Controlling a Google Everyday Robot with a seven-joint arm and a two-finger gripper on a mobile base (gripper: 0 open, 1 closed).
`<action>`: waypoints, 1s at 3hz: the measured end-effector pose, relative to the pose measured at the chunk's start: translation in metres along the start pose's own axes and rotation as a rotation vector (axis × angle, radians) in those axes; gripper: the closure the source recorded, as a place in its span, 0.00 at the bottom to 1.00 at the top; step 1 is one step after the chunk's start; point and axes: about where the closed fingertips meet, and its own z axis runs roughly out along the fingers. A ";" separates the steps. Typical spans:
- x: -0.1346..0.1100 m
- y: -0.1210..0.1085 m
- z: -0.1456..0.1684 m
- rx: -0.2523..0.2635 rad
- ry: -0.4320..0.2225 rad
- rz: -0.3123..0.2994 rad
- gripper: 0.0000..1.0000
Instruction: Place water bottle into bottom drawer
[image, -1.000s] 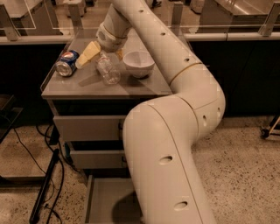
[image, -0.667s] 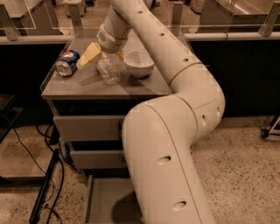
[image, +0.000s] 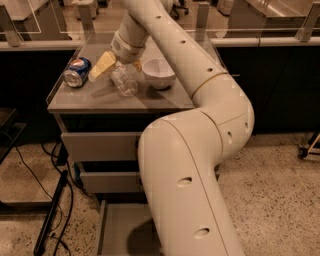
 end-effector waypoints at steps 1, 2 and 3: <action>0.002 -0.003 0.007 0.003 0.014 0.009 0.00; 0.002 -0.003 0.008 0.003 0.015 0.009 0.08; 0.002 -0.003 0.008 0.003 0.015 0.009 0.31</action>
Offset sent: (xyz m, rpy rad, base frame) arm 0.0018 0.0006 -0.0083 -0.0109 0.0126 -0.0060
